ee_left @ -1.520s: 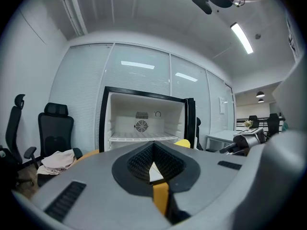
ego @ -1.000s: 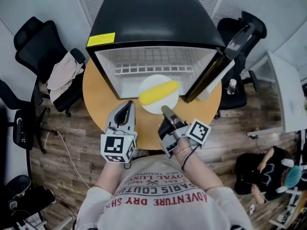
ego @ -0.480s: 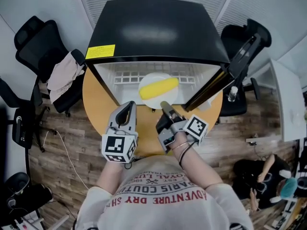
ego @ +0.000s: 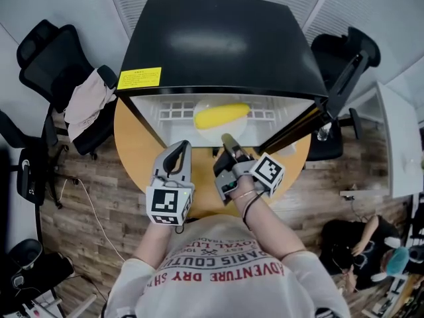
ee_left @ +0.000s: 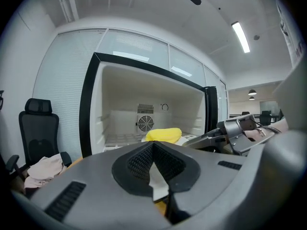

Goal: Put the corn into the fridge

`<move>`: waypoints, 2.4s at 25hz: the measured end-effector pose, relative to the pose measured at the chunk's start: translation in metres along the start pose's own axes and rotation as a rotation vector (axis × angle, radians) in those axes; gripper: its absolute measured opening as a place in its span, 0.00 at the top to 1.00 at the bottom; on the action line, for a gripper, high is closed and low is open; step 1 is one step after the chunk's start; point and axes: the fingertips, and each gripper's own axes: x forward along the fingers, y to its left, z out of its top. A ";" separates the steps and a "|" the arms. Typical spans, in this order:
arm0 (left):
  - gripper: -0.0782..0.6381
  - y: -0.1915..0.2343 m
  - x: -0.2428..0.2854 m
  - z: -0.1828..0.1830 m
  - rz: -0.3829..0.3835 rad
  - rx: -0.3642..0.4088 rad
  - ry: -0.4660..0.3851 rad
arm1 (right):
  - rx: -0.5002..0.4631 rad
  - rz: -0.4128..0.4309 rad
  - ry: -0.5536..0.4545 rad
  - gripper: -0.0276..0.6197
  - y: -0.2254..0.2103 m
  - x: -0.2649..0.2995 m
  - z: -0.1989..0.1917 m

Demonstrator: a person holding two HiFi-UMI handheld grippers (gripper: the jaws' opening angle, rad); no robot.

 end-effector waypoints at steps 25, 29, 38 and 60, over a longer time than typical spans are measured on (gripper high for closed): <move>0.86 0.009 0.012 -0.031 -0.034 -0.114 0.079 | 0.063 -0.012 -0.056 0.87 0.009 0.045 0.015; 0.86 0.008 0.015 -0.030 -0.040 -0.117 0.080 | 0.024 -0.039 -0.048 0.87 0.009 0.045 0.015; 0.86 0.007 0.015 -0.034 -0.043 -0.125 0.086 | 0.007 -0.106 -0.034 0.85 0.010 0.045 0.012; 0.86 -0.021 -0.002 -0.012 -0.092 -0.072 0.032 | -0.752 0.014 0.089 0.91 0.015 -0.035 -0.035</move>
